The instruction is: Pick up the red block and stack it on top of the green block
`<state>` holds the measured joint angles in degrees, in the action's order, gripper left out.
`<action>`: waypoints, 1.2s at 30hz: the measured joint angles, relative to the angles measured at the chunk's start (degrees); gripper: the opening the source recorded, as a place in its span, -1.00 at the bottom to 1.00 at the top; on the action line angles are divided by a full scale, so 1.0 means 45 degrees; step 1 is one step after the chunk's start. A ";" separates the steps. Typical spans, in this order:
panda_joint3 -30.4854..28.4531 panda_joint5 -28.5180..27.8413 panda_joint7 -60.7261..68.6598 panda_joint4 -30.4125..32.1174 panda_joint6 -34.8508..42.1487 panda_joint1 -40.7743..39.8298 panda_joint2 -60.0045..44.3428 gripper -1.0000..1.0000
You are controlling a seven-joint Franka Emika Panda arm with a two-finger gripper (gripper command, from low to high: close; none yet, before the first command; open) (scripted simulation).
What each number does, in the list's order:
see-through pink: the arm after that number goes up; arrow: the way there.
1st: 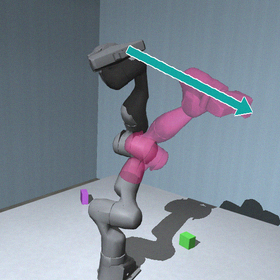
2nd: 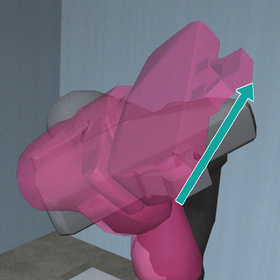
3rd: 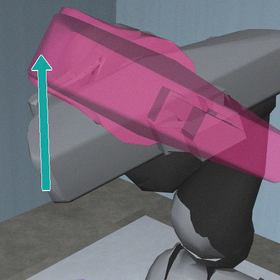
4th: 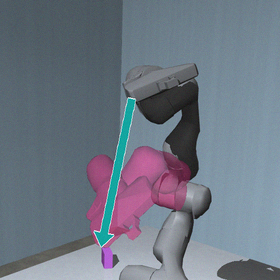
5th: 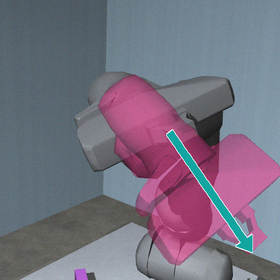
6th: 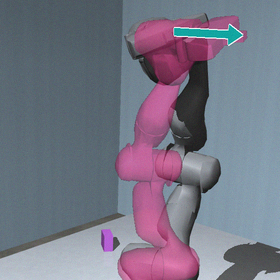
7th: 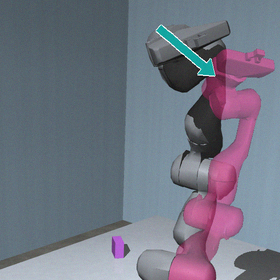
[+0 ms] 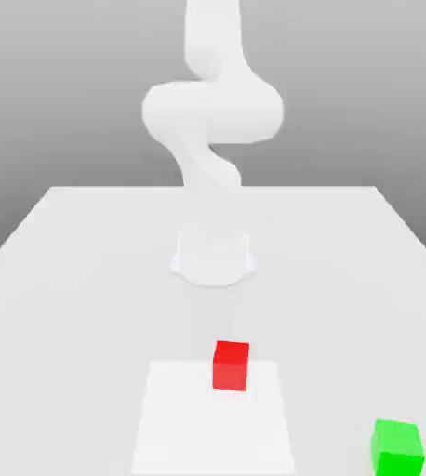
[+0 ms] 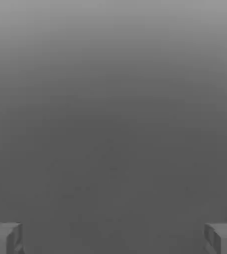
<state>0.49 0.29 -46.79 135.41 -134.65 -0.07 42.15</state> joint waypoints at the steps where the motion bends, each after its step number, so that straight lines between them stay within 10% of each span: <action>1: 0.0055 0.0030 -0.0104 0.0386 -0.0310 -0.0007 -0.0406 0.00; 17: 0.1008 0.0258 -0.2036 0.6558 -0.5692 -0.0065 -0.7632 0.00; 24: 0.0376 -0.0851 -0.3005 0.6550 -0.8854 0.0337 -1.1498 0.00; 25: 0.0266 -0.0902 -0.3043 0.6516 -0.9073 0.0435 -1.1754 -1.00; 36: 0.0611 -0.0337 -0.2644 0.6748 -0.7703 0.0256 -1.0147 -1.00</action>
<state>3.24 -1.23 -58.68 165.77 -169.31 1.08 -3.52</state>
